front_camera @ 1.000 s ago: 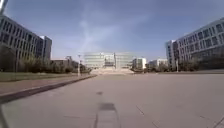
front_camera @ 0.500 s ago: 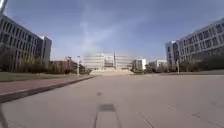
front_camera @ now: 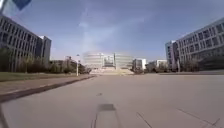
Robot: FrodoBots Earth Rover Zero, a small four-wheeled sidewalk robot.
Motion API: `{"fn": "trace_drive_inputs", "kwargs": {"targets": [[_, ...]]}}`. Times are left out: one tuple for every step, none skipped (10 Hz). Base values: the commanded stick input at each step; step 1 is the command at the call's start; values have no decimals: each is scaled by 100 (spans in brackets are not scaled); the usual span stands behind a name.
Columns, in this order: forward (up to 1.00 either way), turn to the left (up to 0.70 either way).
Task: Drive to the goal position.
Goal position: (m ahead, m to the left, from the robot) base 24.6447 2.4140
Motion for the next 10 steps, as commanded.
{"fn": "trace_drive_inputs", "kwargs": {"targets": [[70,0],[70,0],[70,0],[70,0],[70,0],[70,0],[70,0],[70,0],[70,0],[70,0]]}}
